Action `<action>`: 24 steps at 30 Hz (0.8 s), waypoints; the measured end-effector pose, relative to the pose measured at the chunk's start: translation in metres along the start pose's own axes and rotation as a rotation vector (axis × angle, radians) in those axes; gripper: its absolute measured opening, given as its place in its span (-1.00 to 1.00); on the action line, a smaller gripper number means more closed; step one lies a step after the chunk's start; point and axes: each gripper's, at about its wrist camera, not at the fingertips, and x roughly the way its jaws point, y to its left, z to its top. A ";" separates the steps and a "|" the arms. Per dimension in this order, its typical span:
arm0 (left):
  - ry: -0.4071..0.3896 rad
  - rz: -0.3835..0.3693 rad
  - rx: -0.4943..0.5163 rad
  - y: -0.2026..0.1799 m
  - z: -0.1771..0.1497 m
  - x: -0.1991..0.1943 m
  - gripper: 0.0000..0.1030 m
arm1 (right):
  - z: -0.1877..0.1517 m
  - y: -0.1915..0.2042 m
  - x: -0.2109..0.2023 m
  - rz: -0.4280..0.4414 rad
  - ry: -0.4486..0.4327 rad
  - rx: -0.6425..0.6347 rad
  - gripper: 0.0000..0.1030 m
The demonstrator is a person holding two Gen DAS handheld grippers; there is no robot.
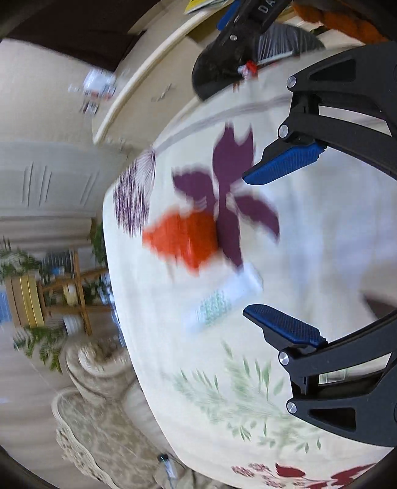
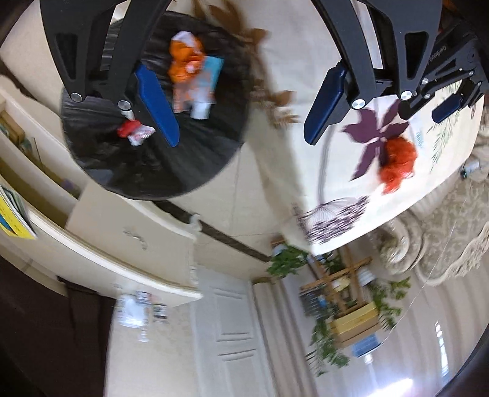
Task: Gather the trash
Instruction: 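Move both open tools back toward the orange-red bag and tube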
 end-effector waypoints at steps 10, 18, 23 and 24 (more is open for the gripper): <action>0.023 0.117 -0.136 0.094 -0.005 0.008 0.53 | 0.013 0.090 0.011 0.133 0.013 -0.131 0.58; 0.034 0.179 -0.215 0.148 -0.010 0.010 0.54 | 0.022 0.145 0.022 0.200 0.019 -0.206 0.58; 0.046 0.178 -0.239 0.158 -0.011 0.014 0.54 | 0.020 0.167 0.043 0.177 0.054 -0.253 0.58; 0.049 0.176 -0.241 0.158 -0.011 0.015 0.54 | 0.020 0.169 0.046 0.174 0.064 -0.257 0.57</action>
